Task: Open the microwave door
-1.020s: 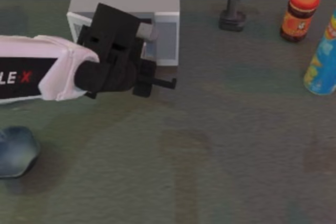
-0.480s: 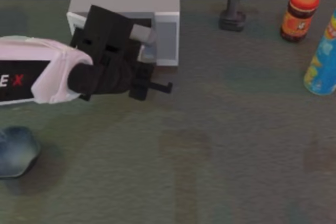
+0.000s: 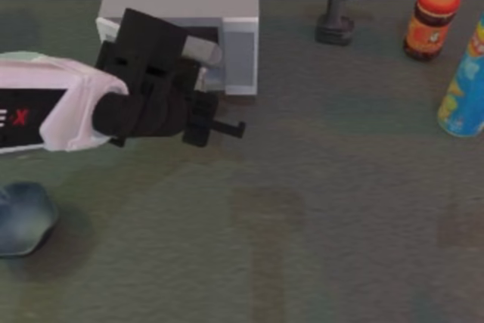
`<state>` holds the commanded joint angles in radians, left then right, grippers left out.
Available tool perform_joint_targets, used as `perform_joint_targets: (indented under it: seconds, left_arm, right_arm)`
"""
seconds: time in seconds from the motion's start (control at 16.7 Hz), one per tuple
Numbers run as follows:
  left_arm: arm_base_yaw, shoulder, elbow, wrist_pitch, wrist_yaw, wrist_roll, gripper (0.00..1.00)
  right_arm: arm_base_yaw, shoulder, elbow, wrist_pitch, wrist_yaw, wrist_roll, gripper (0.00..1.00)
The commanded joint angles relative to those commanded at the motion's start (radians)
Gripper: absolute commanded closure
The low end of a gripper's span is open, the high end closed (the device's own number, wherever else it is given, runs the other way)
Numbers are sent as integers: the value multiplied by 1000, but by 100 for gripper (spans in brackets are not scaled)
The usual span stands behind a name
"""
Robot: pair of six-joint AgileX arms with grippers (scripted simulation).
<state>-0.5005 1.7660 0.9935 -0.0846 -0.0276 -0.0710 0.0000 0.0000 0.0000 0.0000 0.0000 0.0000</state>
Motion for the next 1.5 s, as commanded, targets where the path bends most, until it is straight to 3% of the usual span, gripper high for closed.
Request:
perform_joint_targets:
  seconds: [1.14,1.5]
  left_arm:
    - [0,0,0,0,0,0,100]
    - [14,-20,-21,4,38,38,100]
  right_arm:
    - [0,0,0,0,0,0,0]
    - [0,0,0,0,0,0,0]
